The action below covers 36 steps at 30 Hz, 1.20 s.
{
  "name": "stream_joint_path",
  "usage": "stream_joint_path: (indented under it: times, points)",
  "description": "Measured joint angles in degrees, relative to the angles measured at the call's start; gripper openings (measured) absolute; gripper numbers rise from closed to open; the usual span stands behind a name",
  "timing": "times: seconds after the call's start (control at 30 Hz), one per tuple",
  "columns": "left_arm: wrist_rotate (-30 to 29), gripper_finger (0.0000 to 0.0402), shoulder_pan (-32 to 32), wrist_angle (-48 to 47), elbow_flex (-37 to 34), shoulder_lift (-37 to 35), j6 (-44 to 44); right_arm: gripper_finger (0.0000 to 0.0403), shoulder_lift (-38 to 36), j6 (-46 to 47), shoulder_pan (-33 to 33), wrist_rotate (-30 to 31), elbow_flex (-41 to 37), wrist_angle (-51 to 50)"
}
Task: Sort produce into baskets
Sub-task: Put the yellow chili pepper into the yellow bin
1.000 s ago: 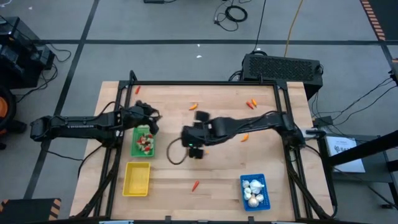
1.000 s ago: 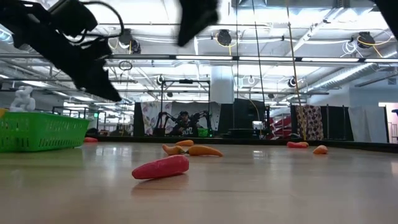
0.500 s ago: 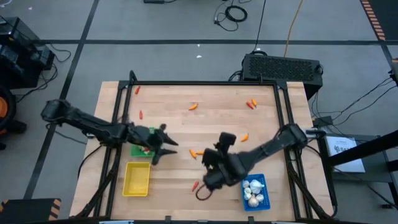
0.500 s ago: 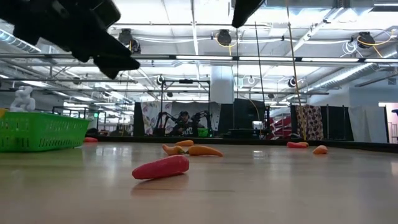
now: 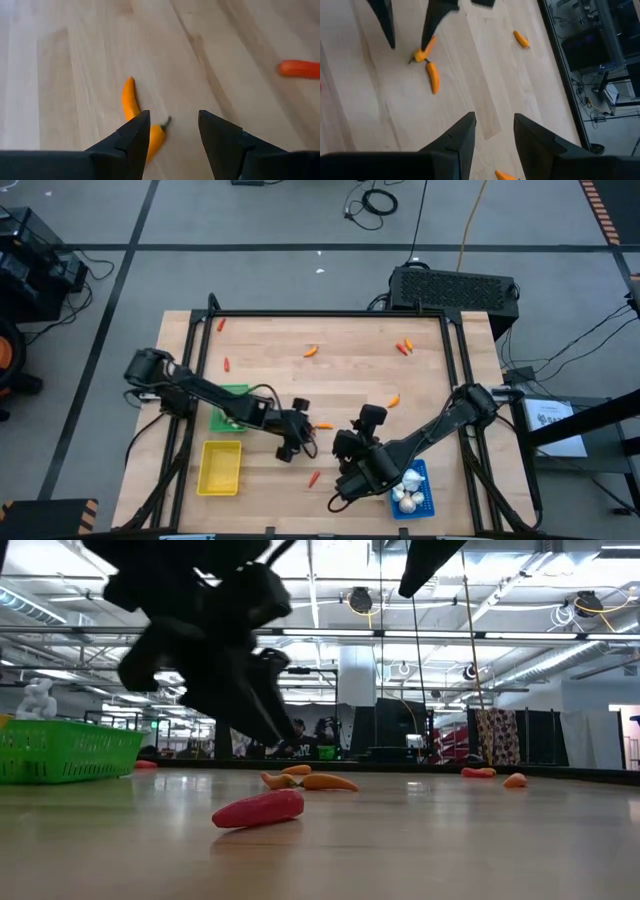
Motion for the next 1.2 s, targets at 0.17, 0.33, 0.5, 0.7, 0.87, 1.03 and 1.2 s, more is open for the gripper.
stream_joint_path:
  times: [0.17,0.33,0.5,0.7,0.87,1.03,1.2]
  points:
    - [-1.6,0.0176,0.9,-0.6,1.6,3.3,6.5,0.0125,0.0,-0.8,0.0,0.0,0.0,0.0]
    - [-1.8,0.0176,4.1,-3.2,1.7,3.8,7.5,0.0125,0.0,-0.8,0.0,-0.1,0.0,0.6]
    - [5.3,0.0176,7.0,-3.1,1.7,3.8,7.5,0.0125,0.0,-0.8,0.0,-0.1,0.0,1.2]
    - [7.4,0.0176,8.2,-3.6,1.7,3.8,7.5,0.0125,0.0,-1.3,0.0,-0.1,0.0,2.2]
    - [7.2,0.0176,10.3,-3.6,1.7,3.8,6.6,0.0125,0.0,-1.3,0.0,-0.1,0.0,2.2]
    - [10.2,0.0176,11.4,-4.9,1.7,3.8,6.0,0.0125,0.0,-1.5,0.0,-0.1,0.0,2.2]
    - [10.5,0.0176,11.3,-5.6,1.7,5.1,5.8,0.0125,0.0,-1.8,0.0,-0.1,0.0,2.2]
